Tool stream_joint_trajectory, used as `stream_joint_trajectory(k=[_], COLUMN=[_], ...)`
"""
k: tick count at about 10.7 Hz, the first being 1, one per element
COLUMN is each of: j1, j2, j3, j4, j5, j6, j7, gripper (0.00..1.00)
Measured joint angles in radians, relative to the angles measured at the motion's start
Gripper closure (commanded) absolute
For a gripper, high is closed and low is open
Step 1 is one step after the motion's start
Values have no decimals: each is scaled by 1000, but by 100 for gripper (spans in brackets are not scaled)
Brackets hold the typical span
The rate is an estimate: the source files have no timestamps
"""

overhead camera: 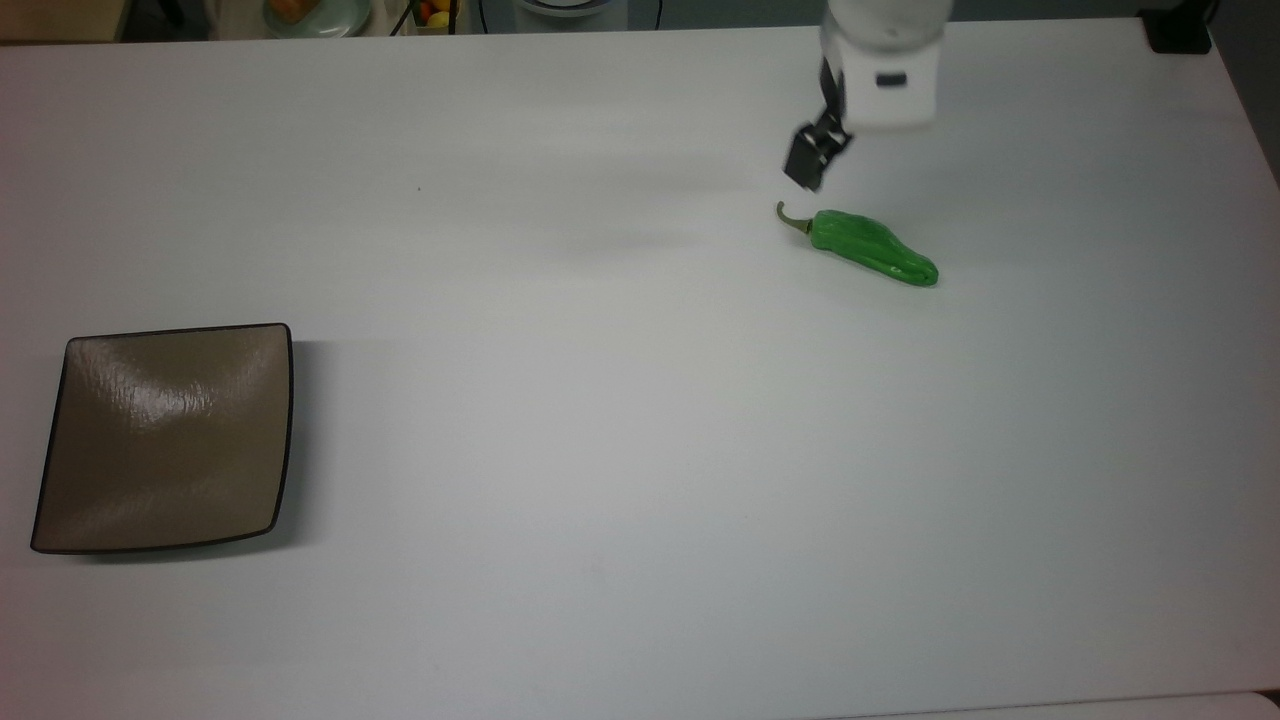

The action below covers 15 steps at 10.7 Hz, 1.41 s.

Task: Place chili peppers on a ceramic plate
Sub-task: 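Lower the gripper and close it around the green chili pepper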

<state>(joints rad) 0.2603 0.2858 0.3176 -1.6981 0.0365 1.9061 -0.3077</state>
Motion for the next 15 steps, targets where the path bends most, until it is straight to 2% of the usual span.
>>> stream_joint_trajectory(k=[4,8,11,15], j1=[60,80,81,81], j2=[95,114,138,154], j3=[0,0,0,-1], j4=[-24,-87,-96,-96], j5=[-6,-48,-108,-125], j6=[162,286,323,329], j7=[0,0,0,0], gripper=[0,0,14,34])
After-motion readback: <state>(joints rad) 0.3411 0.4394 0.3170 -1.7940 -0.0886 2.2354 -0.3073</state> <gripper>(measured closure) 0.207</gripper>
